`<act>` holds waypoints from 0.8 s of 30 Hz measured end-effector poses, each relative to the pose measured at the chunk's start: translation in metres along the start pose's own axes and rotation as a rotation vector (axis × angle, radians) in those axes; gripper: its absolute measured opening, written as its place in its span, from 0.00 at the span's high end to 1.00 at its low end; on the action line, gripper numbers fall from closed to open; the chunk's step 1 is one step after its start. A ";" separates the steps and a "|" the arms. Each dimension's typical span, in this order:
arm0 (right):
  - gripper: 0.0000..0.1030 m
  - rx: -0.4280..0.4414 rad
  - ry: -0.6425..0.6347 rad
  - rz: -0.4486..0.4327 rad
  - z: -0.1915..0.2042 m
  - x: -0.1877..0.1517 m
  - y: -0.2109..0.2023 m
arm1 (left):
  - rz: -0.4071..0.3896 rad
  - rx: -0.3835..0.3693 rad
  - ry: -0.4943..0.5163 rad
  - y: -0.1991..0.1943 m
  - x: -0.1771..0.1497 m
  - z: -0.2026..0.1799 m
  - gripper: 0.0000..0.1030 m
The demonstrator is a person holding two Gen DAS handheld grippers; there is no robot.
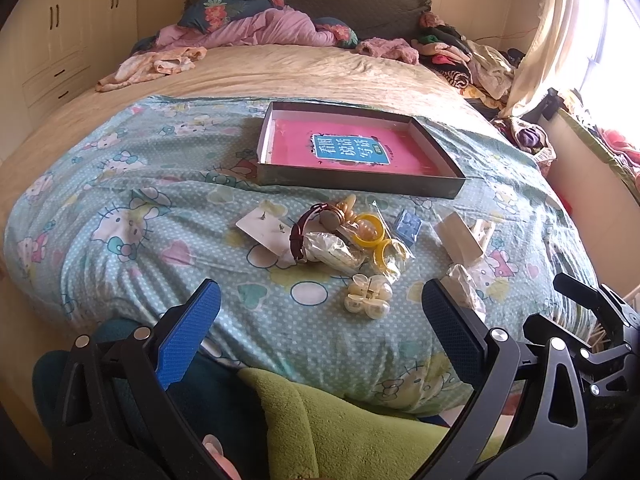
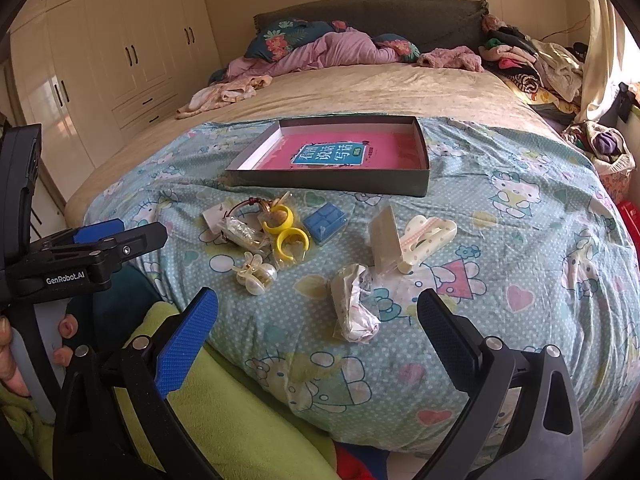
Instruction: Organize jewelry
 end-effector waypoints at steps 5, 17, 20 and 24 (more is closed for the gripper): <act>0.04 -0.001 0.019 -0.005 -0.005 0.003 0.003 | 0.001 0.014 -0.025 0.010 -0.004 0.011 0.09; 0.04 0.005 0.040 0.013 -0.018 0.007 0.018 | 0.030 0.062 -0.097 0.028 -0.006 0.040 0.09; 0.04 0.019 0.042 0.031 -0.020 0.006 0.026 | 0.048 0.041 -0.086 0.036 -0.009 0.040 0.09; 0.04 0.030 0.038 0.059 -0.023 0.001 0.037 | 0.057 -0.003 -0.048 0.046 -0.013 0.030 0.09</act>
Point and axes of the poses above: each gripper's, at about its wrist camera, not at the fingertips, and y roughly the way its jaws point, z to its left, x to its top, the point moved 5 cm from there along y, roughly the way its jaws point, and after that the axes turned 7 degrees about -y, right-handed, at the moved point
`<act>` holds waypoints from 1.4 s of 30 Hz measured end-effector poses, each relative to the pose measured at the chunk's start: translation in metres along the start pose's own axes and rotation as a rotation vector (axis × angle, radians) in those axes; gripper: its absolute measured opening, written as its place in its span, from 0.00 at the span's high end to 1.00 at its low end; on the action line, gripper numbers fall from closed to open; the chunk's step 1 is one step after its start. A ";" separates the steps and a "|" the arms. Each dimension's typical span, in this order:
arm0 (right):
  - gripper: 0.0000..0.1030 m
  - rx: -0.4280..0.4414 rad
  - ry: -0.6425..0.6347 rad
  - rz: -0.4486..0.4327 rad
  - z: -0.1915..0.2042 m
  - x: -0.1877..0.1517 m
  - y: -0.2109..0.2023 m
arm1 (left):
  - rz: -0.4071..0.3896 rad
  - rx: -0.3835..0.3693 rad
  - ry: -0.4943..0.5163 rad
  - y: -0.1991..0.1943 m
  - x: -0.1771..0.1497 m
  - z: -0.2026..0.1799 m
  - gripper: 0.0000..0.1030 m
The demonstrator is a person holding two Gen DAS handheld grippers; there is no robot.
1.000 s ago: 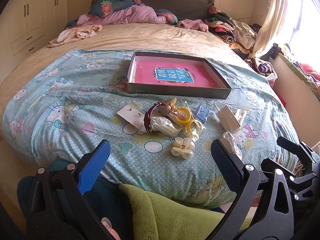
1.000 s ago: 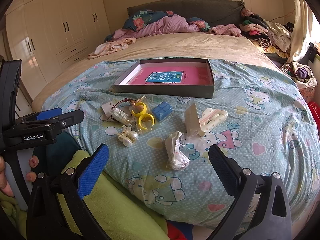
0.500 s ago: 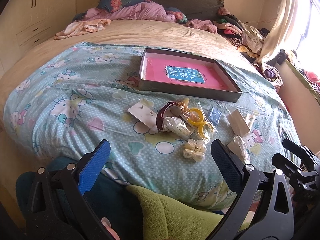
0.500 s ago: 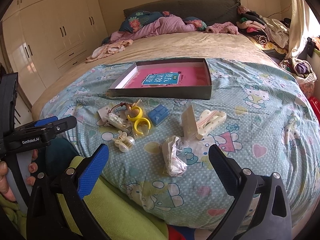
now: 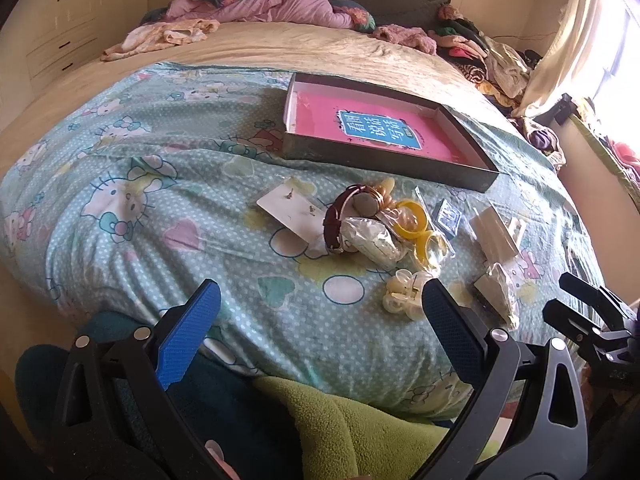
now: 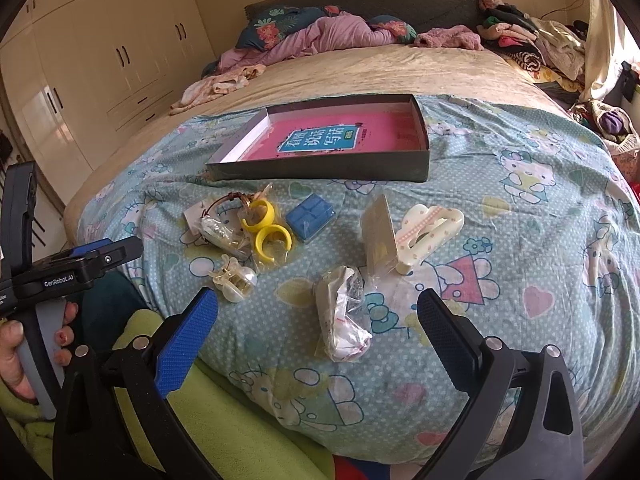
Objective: Organize jewelry
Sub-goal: 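Grasp the clear hair clip with the left tool while the right tool grasps a clear plastic bag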
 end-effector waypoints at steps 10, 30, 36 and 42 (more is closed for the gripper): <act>0.19 0.001 -0.012 0.102 -0.013 -0.020 0.042 | 0.147 -0.042 0.089 0.042 -0.020 -0.026 0.09; 0.65 0.113 -0.031 0.125 -0.018 -0.024 0.075 | 0.261 -0.141 0.155 0.079 -0.029 -0.058 0.27; 0.67 0.149 -0.014 0.112 -0.025 -0.022 0.073 | 0.270 -0.148 0.172 0.086 -0.029 -0.065 0.51; 0.68 0.170 -0.003 0.105 -0.027 -0.019 0.070 | 0.267 -0.148 0.197 0.088 -0.030 -0.070 0.63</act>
Point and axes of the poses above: each gripper's, at about its wrist camera, not at the fingertips, and y roughly the way its jaws point, z to its left, x to its top, the point moved 5 cm from there along y, roughly the way its jaws point, and after that the axes turned 7 degrees about -y, right-handed, at the moved point
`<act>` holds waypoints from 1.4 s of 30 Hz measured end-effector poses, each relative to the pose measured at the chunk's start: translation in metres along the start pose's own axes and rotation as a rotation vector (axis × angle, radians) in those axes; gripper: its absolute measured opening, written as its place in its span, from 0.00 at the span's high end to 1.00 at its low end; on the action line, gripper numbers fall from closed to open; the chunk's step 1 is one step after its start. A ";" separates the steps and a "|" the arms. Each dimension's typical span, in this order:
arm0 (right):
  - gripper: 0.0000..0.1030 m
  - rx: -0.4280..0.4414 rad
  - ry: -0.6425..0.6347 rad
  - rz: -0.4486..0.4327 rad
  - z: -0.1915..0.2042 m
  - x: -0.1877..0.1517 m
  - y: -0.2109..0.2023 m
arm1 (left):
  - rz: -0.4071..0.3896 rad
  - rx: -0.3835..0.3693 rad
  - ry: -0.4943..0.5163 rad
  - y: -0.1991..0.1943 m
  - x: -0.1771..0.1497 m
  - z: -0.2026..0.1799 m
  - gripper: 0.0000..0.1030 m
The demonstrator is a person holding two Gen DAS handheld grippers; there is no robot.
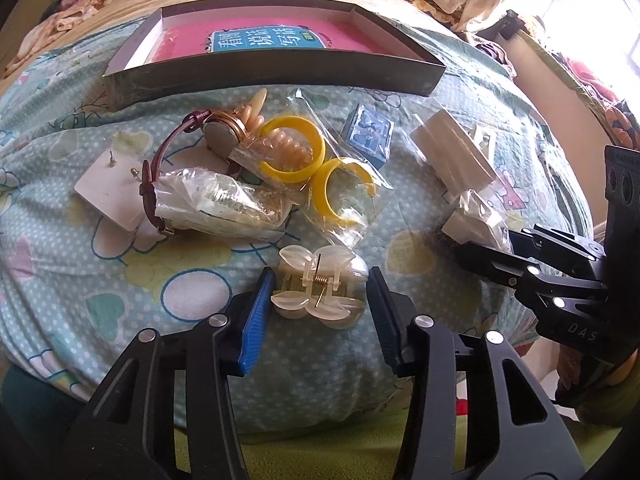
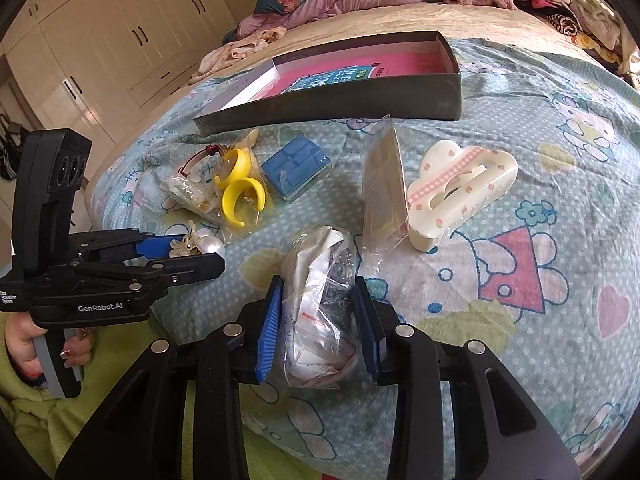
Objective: Organize jewelry
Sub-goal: 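Grasp the clear hair clip with the left tool while the right tool grasps a clear plastic bag, then carry the clip with the left tool while the right tool carries the bag over the pink box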
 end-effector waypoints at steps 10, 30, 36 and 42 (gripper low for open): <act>0.68 0.011 -0.009 -0.026 0.003 0.005 -0.014 | -0.090 -0.011 -0.001 -0.028 0.005 0.004 0.63; 0.68 -0.016 -0.032 -0.150 -0.005 0.062 -0.034 | -0.267 0.072 -0.098 -0.073 0.064 0.057 0.63; 0.68 -0.036 -0.037 -0.186 -0.012 0.085 -0.037 | -0.288 0.077 -0.127 -0.073 0.085 0.071 0.63; 0.68 -0.062 -0.040 -0.222 -0.022 0.109 -0.036 | -0.294 0.075 -0.154 -0.067 0.106 0.082 0.63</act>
Point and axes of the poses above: each gripper's, at about its wrist camera, not at the fingertips, and y roughly the way its jaws point, z to its left, x to its top, the point moved 5 cm from there along y, roughly the way its jaws point, and after that the axes turned 7 degrees about -y, right-handed, at the moved point
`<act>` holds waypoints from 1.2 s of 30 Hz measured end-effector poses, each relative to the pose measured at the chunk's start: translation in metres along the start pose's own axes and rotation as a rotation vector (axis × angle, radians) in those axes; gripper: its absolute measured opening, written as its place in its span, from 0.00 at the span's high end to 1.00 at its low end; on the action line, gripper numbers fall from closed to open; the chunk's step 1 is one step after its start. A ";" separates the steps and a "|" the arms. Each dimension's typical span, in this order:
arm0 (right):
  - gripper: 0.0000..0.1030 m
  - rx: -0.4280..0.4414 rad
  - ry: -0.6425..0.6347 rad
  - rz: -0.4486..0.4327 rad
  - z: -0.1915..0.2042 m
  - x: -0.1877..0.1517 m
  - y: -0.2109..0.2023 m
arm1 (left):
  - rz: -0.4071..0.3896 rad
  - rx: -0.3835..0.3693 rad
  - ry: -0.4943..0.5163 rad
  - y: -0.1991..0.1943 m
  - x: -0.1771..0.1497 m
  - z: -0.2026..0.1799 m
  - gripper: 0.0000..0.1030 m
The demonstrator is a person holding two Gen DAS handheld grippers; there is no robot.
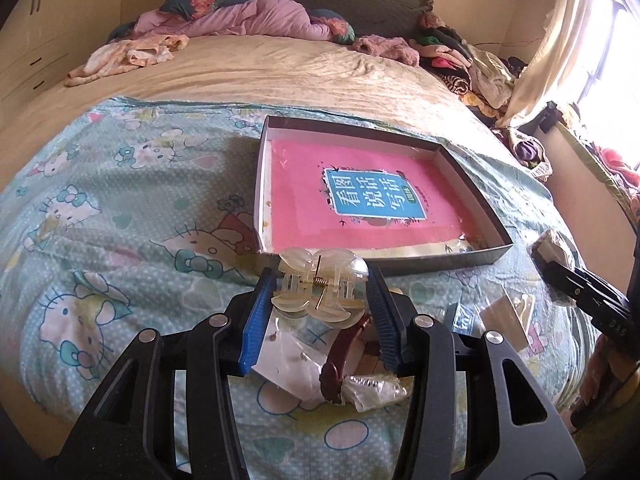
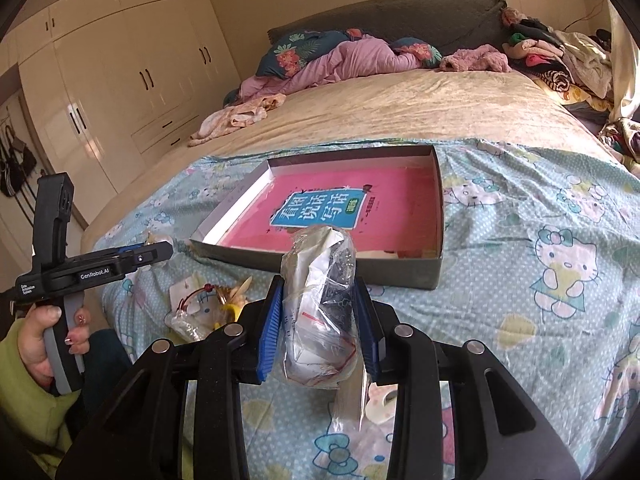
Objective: Organize jewelry
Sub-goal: 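Carry the clip with the left tool while the right tool carries the bag over the pink box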
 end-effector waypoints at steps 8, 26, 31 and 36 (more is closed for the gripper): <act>0.68 -0.025 0.007 -0.037 -0.013 0.027 0.009 | -0.024 0.010 -0.003 0.015 0.027 -0.003 0.63; 0.68 -0.076 0.052 -0.041 -0.044 0.062 0.050 | 0.020 0.028 0.022 0.079 0.049 -0.019 0.63; 0.68 -0.089 0.058 -0.026 -0.051 0.066 0.062 | 0.065 0.046 0.044 0.096 0.044 -0.018 0.63; 0.68 -0.098 0.078 0.003 -0.057 0.067 0.077 | 0.074 0.051 0.062 0.104 0.038 -0.018 0.63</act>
Point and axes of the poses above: each gripper's, at about its wrist camera, not at the fingertips, and y roughly the way its jaws point, z to its left, x to its top, the point moved 5 cm from there along y, roughly the way its jaws point, and after that the axes turned 7 degrees about -y, right-handed, at the moved point
